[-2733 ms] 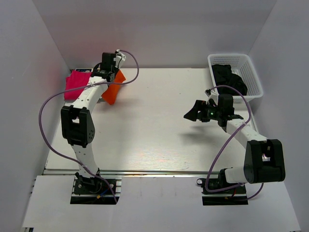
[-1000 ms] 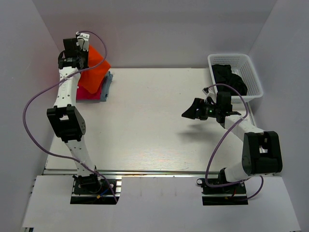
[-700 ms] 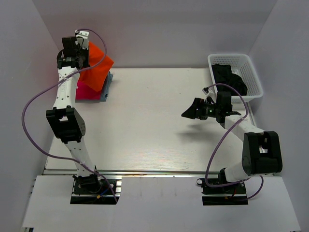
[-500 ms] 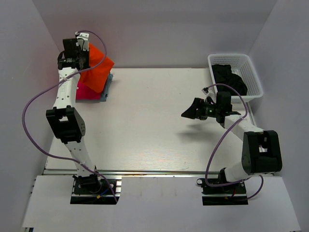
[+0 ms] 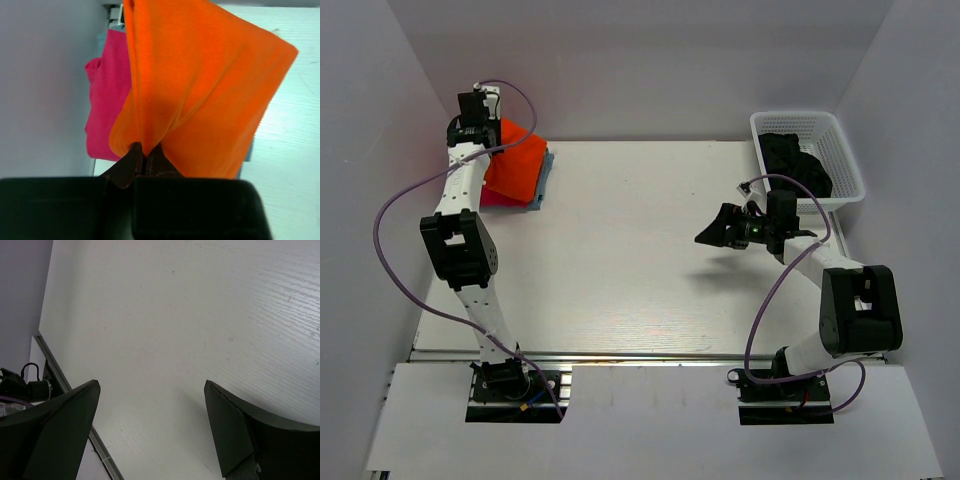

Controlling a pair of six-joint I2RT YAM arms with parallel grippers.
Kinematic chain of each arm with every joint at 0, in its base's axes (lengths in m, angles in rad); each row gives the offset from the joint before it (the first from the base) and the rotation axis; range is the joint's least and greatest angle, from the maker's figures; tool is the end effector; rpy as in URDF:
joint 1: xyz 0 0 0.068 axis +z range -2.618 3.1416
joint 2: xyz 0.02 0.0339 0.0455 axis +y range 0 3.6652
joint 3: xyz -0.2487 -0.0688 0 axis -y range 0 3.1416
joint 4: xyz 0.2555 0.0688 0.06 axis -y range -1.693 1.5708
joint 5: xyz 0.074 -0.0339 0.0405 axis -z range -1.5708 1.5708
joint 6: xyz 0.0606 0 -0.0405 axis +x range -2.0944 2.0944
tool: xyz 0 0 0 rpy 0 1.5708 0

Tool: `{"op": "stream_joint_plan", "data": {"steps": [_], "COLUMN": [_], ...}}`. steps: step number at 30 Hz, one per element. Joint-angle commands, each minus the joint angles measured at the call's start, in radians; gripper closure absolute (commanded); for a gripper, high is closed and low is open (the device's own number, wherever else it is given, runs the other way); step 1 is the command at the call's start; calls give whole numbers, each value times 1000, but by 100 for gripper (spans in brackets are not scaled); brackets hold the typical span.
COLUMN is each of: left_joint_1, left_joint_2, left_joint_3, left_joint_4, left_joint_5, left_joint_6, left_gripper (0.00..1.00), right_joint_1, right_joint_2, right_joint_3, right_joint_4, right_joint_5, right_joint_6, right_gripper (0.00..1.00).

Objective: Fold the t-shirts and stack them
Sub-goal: Put the neatly folded tshirt into the corner of the board with the left arm

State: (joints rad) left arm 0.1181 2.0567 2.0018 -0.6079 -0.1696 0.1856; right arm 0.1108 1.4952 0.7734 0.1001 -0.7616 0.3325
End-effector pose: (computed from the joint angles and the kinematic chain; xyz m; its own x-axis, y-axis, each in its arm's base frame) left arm 0.4953 0.0691 0.2970 -0.6464 0.1065 -0.7556 -0.1312 0.9599 0.2475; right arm 0.3218 0.0779 0.1691 -0.7552 0.1537 -0.6372 -0.4137 0.6423 0.6452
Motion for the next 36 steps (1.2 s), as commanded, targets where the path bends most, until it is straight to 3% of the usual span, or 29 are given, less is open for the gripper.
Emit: {"op": "stream_joint_plan", "data": {"steps": [1,12,21,24,25,29,32,36], "left_joint_1": [22,63,91,91,100,100,100,100], "left_joint_2": [5,43,143,166,178,204,214,128], "left_joint_3": [48,12,118,140,140,222,245,181], "left_joint_4": [8,51,30,19,19,-23,-42,-9], "left_joint_5": [-85,-109,-129,-175,-189,-232,-249,-153], "left_joint_6": [-11,-12,-12,-23,-23,-55,-103,-124], "left_gripper": [100,100,100,82,54,1,0,0], "right_joint_1": [-3,-2,0,-2,3,-2,1,1], "right_joint_2": [11,57,83,91,95,99,94,74], "right_joint_3": [46,86,107,116,119,121,115,103], "right_joint_4": [18,12,15,13,10,12,7,7], "right_joint_5": [-7,-13,-10,-10,-11,-16,-16,-16], "right_joint_6": [0,7,22,25,25,19,13,4], "right_gripper": [10,10,10,10,10,10,10,10]}}
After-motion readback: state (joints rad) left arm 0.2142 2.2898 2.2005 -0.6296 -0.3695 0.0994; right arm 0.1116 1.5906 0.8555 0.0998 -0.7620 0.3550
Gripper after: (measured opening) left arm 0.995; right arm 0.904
